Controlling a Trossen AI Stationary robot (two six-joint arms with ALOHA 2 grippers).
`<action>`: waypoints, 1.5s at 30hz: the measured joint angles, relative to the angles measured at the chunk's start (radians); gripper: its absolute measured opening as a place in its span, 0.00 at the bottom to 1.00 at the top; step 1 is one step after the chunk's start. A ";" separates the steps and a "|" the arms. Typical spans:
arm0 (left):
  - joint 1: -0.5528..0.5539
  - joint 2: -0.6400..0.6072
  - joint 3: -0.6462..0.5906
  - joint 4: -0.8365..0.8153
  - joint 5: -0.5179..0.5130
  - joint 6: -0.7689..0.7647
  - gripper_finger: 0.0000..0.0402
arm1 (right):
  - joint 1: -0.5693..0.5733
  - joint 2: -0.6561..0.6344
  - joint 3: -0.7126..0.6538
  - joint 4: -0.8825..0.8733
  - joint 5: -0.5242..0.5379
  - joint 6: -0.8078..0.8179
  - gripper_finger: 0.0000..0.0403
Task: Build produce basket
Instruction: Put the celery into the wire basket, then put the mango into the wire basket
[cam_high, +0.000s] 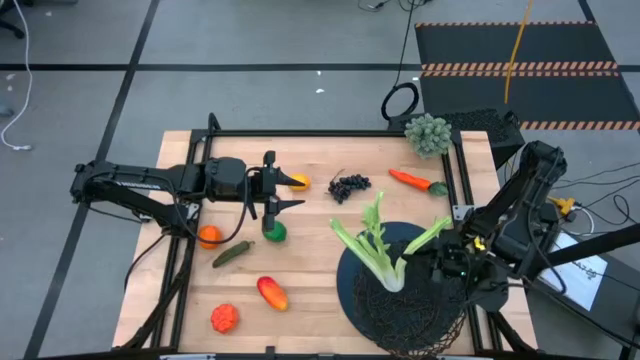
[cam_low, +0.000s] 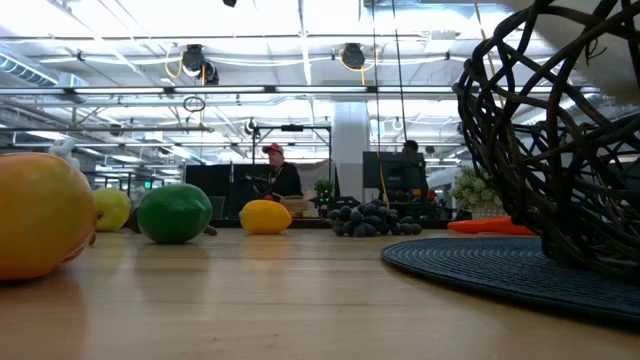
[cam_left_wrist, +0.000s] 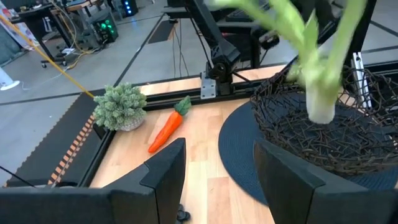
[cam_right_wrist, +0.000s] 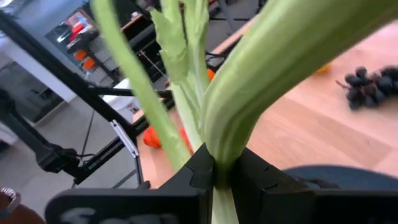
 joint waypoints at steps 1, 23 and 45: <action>0.000 0.000 0.000 0.000 0.000 0.000 0.47 | 0.000 0.000 -0.015 0.001 -0.002 0.020 0.07; 0.000 0.055 0.001 0.001 0.000 0.024 0.47 | -0.096 -0.006 -0.194 0.010 -0.171 0.094 0.20; 0.001 0.064 0.000 0.028 0.000 0.021 0.47 | -0.252 -0.062 -0.194 0.115 -0.264 -0.186 0.53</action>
